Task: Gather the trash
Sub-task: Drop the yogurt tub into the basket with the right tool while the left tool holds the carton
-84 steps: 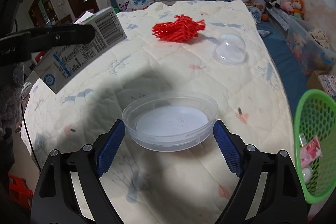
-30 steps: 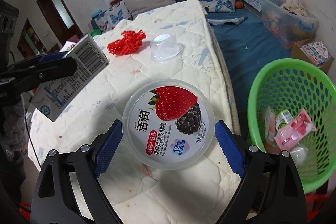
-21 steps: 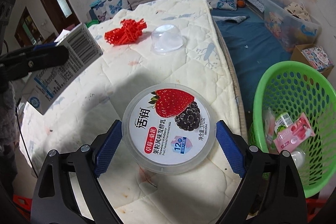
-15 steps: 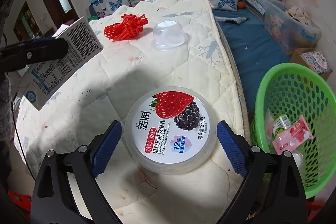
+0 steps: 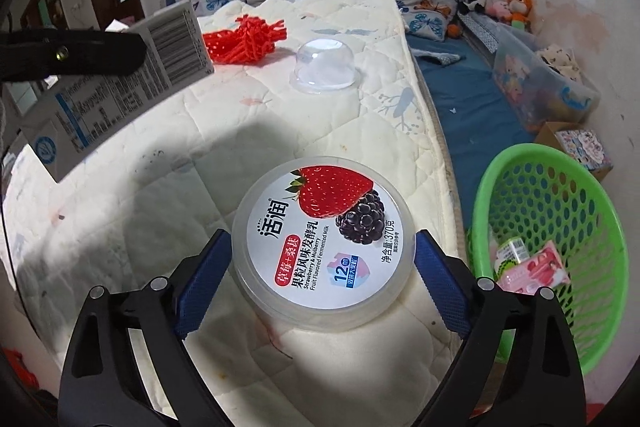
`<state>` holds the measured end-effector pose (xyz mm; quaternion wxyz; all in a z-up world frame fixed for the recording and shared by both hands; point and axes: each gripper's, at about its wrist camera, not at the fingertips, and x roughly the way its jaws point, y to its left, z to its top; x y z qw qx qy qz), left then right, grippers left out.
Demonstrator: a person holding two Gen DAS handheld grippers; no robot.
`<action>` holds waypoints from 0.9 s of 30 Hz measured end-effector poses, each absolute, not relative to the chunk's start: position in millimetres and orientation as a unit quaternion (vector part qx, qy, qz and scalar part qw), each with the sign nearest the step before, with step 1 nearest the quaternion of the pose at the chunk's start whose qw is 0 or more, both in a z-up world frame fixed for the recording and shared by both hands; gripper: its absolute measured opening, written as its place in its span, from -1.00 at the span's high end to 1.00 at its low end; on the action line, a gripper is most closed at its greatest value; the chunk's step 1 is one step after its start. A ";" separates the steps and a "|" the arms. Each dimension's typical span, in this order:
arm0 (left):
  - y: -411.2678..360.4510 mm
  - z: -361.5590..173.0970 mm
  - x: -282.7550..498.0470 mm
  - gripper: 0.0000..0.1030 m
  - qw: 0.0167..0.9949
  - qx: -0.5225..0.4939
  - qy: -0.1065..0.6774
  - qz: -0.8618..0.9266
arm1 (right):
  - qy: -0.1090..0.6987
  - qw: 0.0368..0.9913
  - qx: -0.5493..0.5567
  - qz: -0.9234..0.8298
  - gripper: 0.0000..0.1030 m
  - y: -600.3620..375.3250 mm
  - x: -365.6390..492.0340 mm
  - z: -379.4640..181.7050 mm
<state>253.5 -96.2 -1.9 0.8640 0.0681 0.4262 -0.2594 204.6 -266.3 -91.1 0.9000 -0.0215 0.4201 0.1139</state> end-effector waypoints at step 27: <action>-209.6 4.4 243.3 -0.27 0.841 0.087 0.422 -0.327 | 0.409 0.908 0.091 -0.022 -0.77 -438.3 163.8 -70.9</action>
